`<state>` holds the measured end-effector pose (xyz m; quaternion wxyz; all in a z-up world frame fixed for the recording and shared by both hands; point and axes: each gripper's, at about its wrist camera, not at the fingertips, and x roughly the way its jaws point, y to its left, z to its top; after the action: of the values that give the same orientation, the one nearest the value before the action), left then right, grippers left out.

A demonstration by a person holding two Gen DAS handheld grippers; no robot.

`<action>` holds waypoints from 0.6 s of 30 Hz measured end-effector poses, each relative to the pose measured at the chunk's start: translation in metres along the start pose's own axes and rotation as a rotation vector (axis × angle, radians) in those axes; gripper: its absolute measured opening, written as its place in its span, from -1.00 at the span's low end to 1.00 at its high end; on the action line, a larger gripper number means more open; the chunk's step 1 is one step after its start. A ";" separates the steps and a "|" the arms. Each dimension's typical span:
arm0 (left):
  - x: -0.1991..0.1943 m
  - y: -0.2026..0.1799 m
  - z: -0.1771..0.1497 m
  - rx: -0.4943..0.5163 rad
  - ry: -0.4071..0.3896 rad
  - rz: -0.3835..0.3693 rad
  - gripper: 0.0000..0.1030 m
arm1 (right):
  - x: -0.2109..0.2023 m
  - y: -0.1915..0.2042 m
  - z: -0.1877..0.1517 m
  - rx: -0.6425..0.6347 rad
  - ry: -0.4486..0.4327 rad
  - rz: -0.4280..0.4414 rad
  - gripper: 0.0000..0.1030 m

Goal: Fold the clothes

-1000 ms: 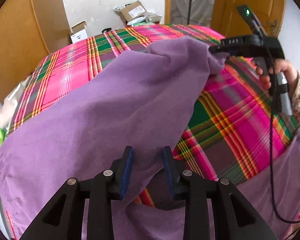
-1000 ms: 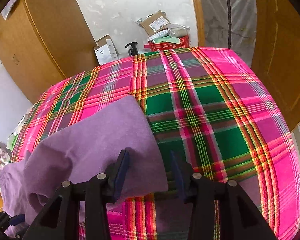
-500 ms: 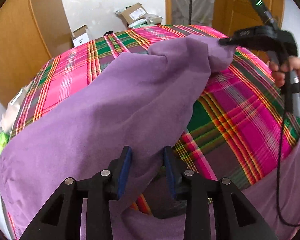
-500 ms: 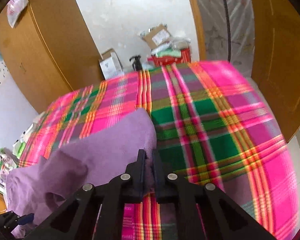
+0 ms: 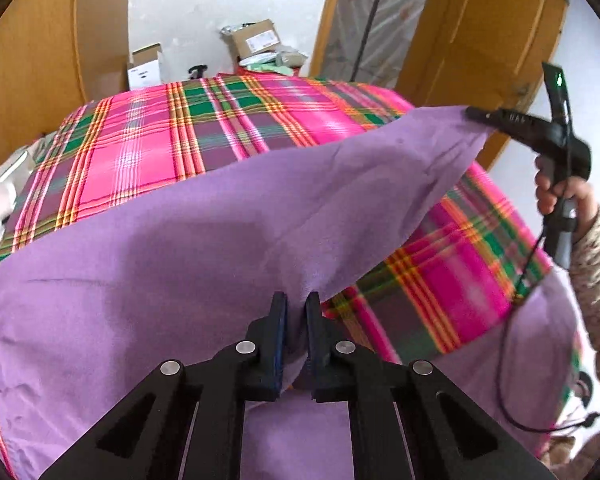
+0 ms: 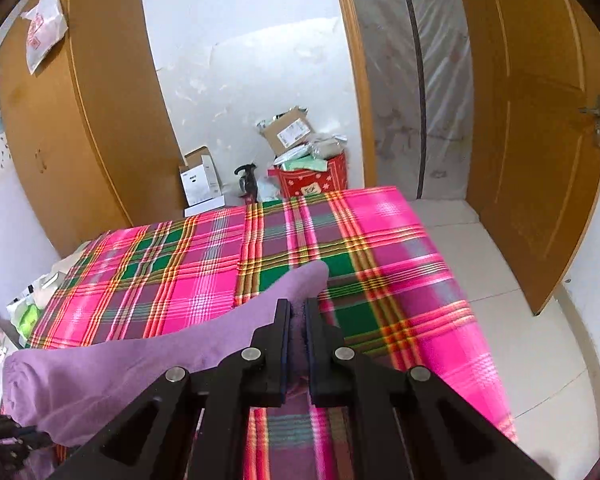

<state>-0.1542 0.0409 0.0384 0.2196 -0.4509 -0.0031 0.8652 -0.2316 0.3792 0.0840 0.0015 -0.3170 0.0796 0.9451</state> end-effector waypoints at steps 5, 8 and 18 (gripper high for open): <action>0.007 -0.005 -0.009 0.023 0.048 -0.019 -0.83 | -0.011 -0.003 -0.022 -0.032 0.024 -0.064 -0.86; 0.017 -0.006 -0.011 0.030 0.076 -0.015 -0.83 | -0.001 -0.010 -0.038 -0.020 0.082 -0.090 -0.86; 0.020 -0.002 -0.012 0.041 0.093 -0.016 -0.82 | 0.010 -0.027 -0.067 0.038 0.148 -0.105 -0.86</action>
<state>-0.1538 0.0484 0.0163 0.2357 -0.4859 0.0212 0.8414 -0.1983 0.3948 0.0211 0.0510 -0.3896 0.0806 0.9160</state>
